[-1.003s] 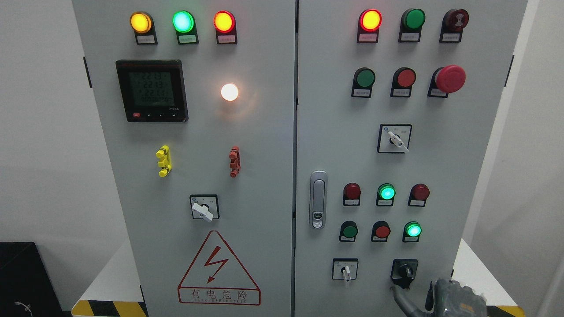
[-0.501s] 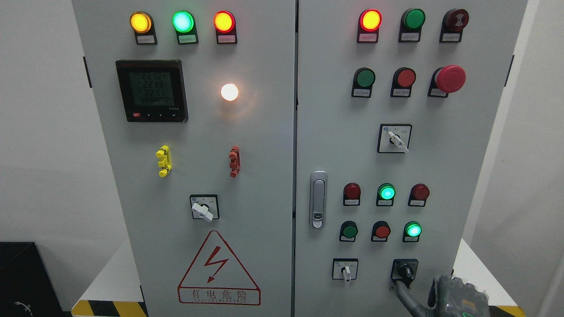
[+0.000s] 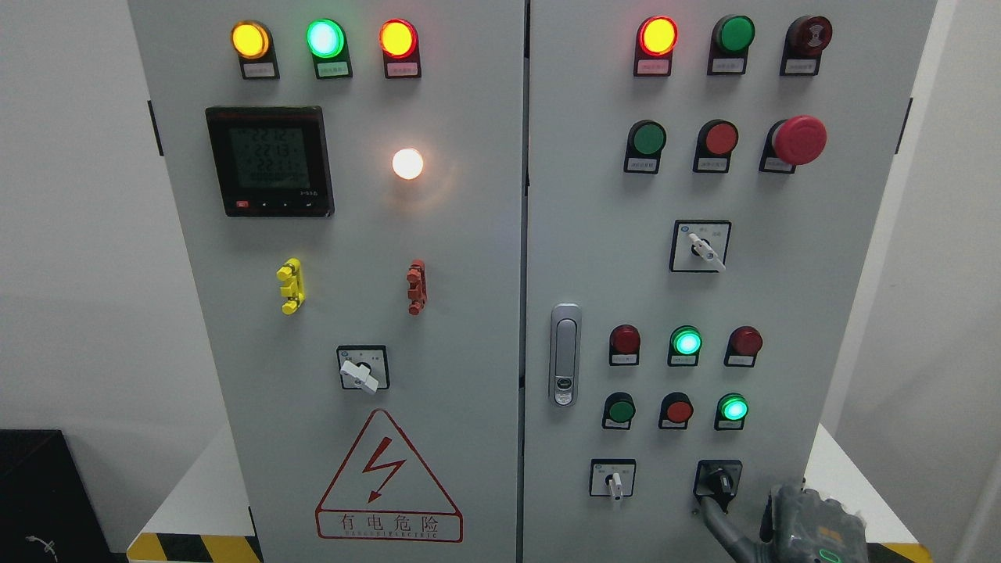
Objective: Flip black knob to close circuit
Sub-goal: 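Grip the black knob with the right hand and twist it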
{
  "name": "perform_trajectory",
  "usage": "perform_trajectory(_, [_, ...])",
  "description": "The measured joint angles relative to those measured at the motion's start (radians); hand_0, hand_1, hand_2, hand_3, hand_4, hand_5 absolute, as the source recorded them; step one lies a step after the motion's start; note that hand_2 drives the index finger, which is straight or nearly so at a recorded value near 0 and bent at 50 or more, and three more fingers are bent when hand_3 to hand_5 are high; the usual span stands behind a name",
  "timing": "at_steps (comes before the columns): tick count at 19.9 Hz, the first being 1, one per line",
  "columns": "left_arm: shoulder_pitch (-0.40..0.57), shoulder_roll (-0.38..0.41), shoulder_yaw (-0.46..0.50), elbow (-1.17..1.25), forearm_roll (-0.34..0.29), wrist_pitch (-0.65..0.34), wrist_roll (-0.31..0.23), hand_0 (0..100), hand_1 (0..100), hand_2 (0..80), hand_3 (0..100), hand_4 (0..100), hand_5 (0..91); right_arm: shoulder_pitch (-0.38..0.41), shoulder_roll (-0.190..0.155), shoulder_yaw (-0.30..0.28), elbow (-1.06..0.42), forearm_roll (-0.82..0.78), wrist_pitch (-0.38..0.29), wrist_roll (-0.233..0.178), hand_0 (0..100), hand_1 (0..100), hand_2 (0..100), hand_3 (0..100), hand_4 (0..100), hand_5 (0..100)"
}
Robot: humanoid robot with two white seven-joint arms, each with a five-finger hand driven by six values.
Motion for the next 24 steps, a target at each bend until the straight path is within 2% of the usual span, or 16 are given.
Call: perform_trajectory(24, [0.000,0.000,0.000,0.000,0.000,0.000,0.000,0,0,0.0,0,0,0.0,-0.015,0.000,-0.040,0.006,0.006,-0.008,0.037,0,0,73,94,76,71])
